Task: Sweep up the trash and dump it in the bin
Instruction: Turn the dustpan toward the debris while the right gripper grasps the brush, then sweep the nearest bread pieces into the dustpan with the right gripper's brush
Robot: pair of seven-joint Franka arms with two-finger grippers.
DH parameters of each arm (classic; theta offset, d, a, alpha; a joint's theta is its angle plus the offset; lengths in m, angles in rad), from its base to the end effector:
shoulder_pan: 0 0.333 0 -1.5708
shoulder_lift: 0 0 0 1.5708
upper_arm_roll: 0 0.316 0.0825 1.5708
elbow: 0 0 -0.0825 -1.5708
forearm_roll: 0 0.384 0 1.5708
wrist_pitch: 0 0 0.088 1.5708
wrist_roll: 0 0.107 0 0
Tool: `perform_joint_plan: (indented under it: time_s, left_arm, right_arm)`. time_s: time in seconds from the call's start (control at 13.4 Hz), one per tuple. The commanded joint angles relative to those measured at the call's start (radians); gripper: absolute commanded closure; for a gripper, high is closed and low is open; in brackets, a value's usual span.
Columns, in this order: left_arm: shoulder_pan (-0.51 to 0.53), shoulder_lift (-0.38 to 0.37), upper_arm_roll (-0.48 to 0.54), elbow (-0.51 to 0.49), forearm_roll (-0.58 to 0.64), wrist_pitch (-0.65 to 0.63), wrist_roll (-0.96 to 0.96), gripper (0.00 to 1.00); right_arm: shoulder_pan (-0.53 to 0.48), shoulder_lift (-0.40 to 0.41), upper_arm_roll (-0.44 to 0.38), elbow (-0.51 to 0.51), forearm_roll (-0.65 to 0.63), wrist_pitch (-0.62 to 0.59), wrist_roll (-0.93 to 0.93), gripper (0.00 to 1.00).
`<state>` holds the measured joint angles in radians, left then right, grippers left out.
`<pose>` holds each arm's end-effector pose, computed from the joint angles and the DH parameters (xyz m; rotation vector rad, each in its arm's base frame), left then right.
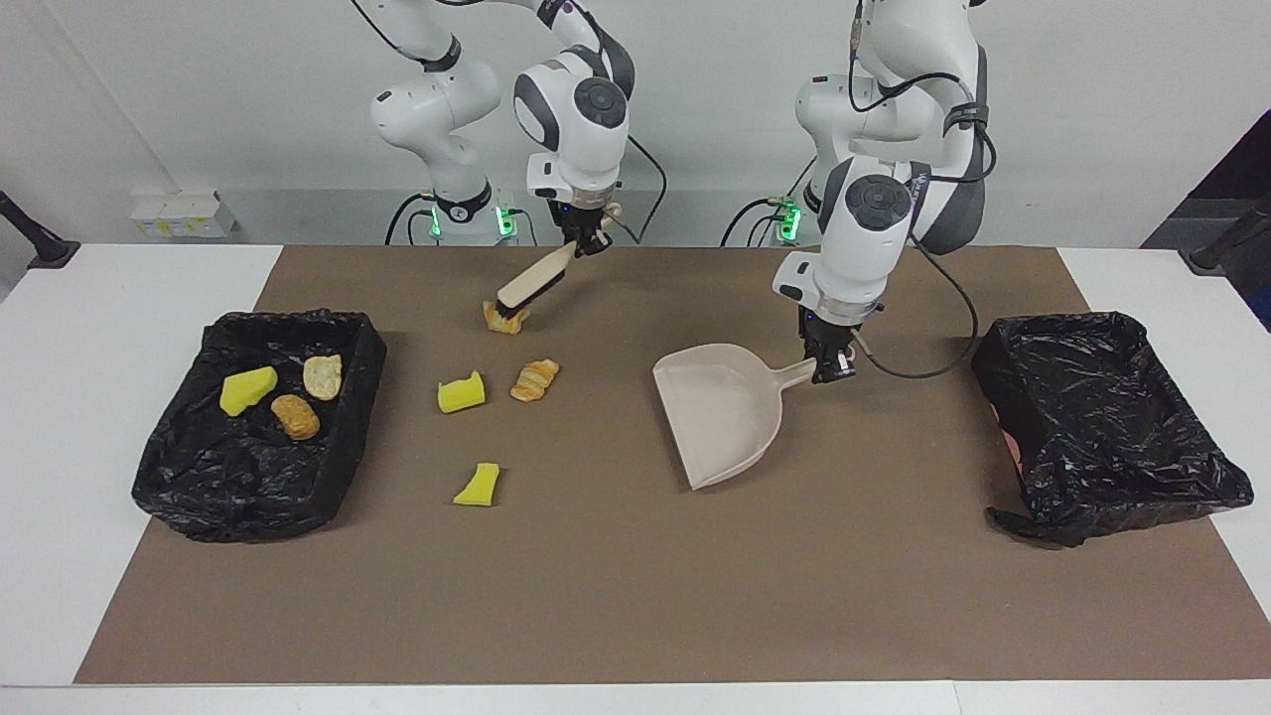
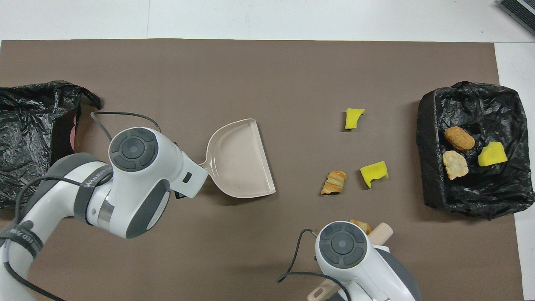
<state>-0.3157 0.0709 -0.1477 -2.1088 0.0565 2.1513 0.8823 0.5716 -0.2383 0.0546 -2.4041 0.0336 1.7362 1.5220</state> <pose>0.4949 -0.2439 0.3814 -2.4024 1.9770 0.0536 0.3266 0.2400 0.3786 2.4740 -1.2149 -0.3102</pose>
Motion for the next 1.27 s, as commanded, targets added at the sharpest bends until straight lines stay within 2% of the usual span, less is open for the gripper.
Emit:
perform_joint_plan:
  time_s: [0.0, 0.15, 0.3, 0.37, 0.52, 0.6, 0.75, 0.82, 1.05, 1.2]
  left_arm:
    - [-0.026, -0.022, 0.013, -0.036, 0.014, 0.048, -0.042, 1.0]
    - [-0.028, -0.022, 0.013, -0.036, 0.014, 0.047, -0.043, 1.0]
    - [-0.037, -0.022, 0.013, -0.036, 0.014, 0.058, -0.06, 1.0]
    - [-0.033, -0.023, 0.013, -0.037, 0.014, 0.056, -0.063, 1.0]
    - [-0.031, -0.022, 0.013, -0.036, 0.014, 0.058, -0.065, 1.0]
    - [-0.032, -0.022, 0.013, -0.037, 0.014, 0.056, -0.065, 1.0]
    - [-0.043, -0.019, 0.011, -0.037, 0.014, 0.088, -0.1, 1.0]
    - [-0.084, 0.012, 0.013, -0.039, 0.014, 0.122, -0.127, 1.0]
    - [-0.092, 0.014, 0.014, -0.048, 0.014, 0.108, -0.132, 1.0]
    - [-0.092, 0.014, 0.016, -0.048, 0.014, 0.102, -0.134, 1.0]
  right_arm:
    - [-0.055, -0.104, 0.011, -0.149, 0.029, 0.07, 0.024, 1.0]
    - [-0.021, -0.092, 0.013, -0.188, 0.043, 0.156, 0.033, 1.0]
    - [-0.015, -0.067, 0.014, -0.182, 0.063, 0.228, 0.014, 1.0]
    - [-0.009, -0.049, 0.014, -0.179, 0.11, 0.29, -0.017, 1.0]
    - [0.002, 0.025, 0.014, -0.17, 0.124, 0.379, -0.054, 1.0]
    - [0.008, 0.051, 0.013, -0.141, 0.124, 0.429, -0.065, 1.0]
    - [0.002, 0.12, 0.011, -0.057, 0.117, 0.457, -0.112, 1.0]
    - [-0.009, 0.167, 0.01, -0.003, 0.117, 0.498, -0.155, 1.0]
    - [-0.065, 0.322, 0.008, 0.153, 0.109, 0.529, -0.27, 1.0]
    - [-0.105, 0.382, 0.008, 0.248, 0.109, 0.514, -0.337, 1.0]
